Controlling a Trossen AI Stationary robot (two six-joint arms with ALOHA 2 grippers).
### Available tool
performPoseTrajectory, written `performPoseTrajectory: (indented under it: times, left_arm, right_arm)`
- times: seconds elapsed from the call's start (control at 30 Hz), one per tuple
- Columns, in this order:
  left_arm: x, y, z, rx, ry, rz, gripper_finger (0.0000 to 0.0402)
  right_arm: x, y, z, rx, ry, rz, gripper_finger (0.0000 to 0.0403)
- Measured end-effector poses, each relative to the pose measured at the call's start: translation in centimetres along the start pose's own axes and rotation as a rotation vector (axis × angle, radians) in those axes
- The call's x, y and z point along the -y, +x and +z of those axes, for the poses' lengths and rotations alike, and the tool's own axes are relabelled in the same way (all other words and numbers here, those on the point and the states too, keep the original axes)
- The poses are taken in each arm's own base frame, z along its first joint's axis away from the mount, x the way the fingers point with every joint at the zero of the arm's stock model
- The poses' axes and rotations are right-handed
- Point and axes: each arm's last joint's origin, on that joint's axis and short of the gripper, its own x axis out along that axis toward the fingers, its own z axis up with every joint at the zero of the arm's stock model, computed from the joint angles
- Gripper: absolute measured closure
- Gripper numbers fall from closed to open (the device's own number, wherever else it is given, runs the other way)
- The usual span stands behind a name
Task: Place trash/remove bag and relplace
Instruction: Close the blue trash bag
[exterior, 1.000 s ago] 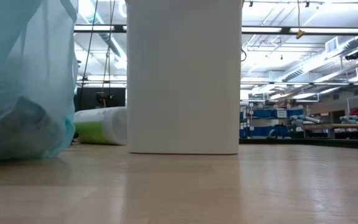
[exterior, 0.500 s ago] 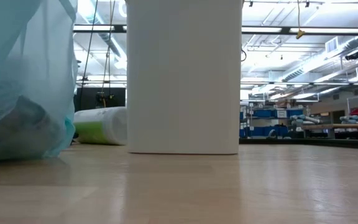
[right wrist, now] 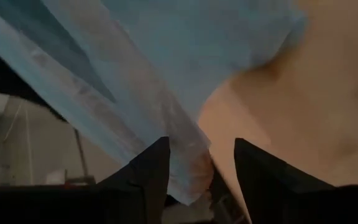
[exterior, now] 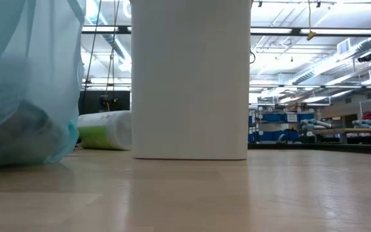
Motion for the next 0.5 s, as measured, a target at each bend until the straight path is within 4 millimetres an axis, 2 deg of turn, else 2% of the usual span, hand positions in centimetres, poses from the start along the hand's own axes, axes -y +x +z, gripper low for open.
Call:
performPoseTrajectory:
  times: [0.33,0.5]
  left_arm:
    - [0.0,0.0,0.0,0.0,0.0,0.0,0.0396]
    - [0.0,0.0,0.0,0.0,0.001,0.0,0.0396]
  right_arm:
    - [-0.7,-0.4,-2.0,-0.219,0.041,0.071,0.0234]
    - [-0.6,-0.5,-2.5,-0.226,0.057,0.044,0.0234]
